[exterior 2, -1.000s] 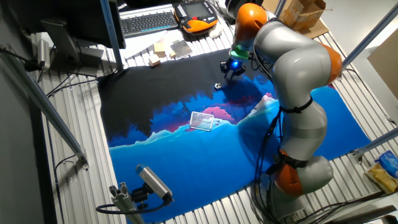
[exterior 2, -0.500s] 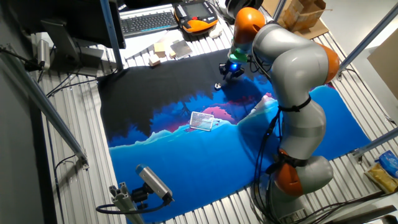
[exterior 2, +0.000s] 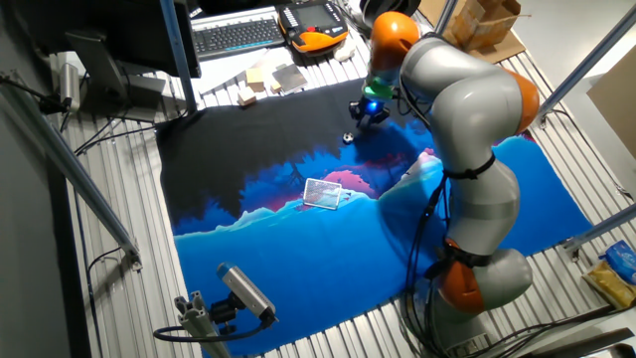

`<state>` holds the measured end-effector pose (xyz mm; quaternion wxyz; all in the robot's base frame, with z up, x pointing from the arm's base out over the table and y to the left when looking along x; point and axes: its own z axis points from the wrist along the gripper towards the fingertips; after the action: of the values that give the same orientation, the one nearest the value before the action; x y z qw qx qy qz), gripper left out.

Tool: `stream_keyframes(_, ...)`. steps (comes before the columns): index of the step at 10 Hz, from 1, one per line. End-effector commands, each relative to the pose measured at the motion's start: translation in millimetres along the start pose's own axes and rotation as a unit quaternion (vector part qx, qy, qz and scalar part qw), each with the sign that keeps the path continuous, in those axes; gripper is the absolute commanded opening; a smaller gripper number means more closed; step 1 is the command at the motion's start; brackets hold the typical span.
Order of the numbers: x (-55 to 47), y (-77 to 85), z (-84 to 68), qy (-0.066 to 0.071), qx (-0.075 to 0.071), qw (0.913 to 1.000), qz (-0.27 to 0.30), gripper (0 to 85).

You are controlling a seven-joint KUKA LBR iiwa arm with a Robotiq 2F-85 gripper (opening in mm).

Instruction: Push the soccer ball into the goal

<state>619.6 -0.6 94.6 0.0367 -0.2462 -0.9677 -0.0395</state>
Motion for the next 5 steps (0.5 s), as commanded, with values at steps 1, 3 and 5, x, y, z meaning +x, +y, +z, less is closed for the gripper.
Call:
stream_keyframes(1,0.0,0.1,-0.1,-0.002,-0.001,1.0,0.004,34.0)
stream_keyframes(3,0.0,0.1,-0.1,-0.008,-0.005,0.9998,0.015,34.0)
stream_keyframes(5,0.0,0.1,-0.1,-0.002,-0.015,0.9996,0.026,34.0)
